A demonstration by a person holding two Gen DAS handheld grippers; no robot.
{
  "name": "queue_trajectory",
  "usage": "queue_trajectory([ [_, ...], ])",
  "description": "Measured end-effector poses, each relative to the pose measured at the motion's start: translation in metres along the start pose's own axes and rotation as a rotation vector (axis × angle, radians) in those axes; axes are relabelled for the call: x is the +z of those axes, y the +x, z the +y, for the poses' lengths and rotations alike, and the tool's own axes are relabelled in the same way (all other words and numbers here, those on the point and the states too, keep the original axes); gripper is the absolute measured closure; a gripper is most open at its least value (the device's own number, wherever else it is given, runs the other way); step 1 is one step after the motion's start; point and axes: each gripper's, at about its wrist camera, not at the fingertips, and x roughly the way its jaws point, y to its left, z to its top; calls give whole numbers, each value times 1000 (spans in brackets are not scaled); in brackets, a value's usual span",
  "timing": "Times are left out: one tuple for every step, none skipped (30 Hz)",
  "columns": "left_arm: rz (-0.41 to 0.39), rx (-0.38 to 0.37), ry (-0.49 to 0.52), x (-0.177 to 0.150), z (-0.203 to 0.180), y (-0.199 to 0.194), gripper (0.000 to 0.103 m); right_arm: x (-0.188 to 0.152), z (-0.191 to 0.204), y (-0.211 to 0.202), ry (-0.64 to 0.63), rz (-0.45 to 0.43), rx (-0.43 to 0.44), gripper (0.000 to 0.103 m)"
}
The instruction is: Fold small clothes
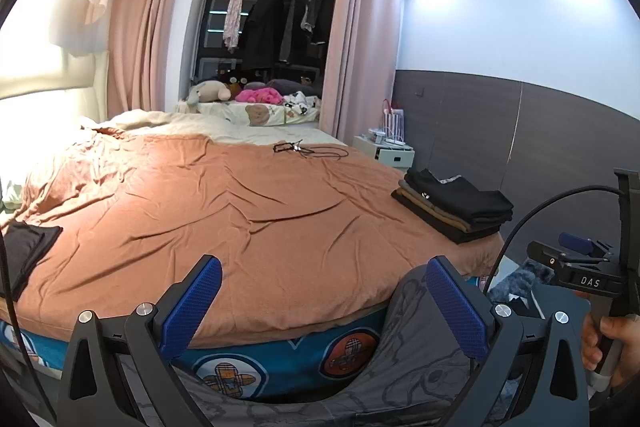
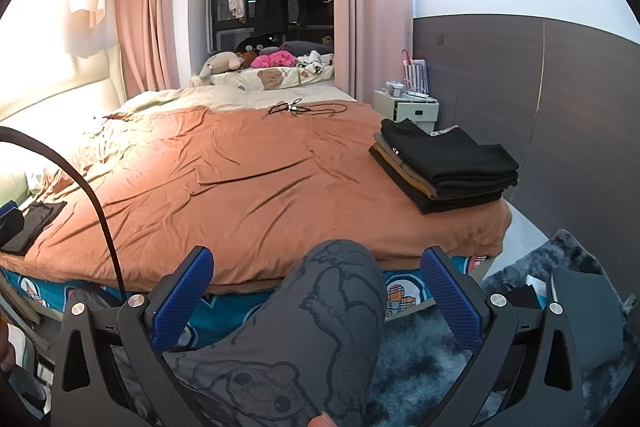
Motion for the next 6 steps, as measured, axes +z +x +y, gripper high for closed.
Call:
queue_trajectory([
  [-3,0,-1,0,1,0,0,0,0,-1,0,-3,1,0],
  [-4,0,-1,0,1,-1,0,1,1,0,-3,-4,-2,0],
  [-6,0,-2,1,2,-2,0,0,2,-1,-5,-5,-3,0],
  [-9,2,-4,0,4,-3,0,2,4,0,-7,-4,-2,0],
  [-13,5,-7,0,5,-4,0,2,5,1,-9,-1,0,0],
  [-16,6,-12,1,6,-5,0,3,6,3,-12,3,3,0],
])
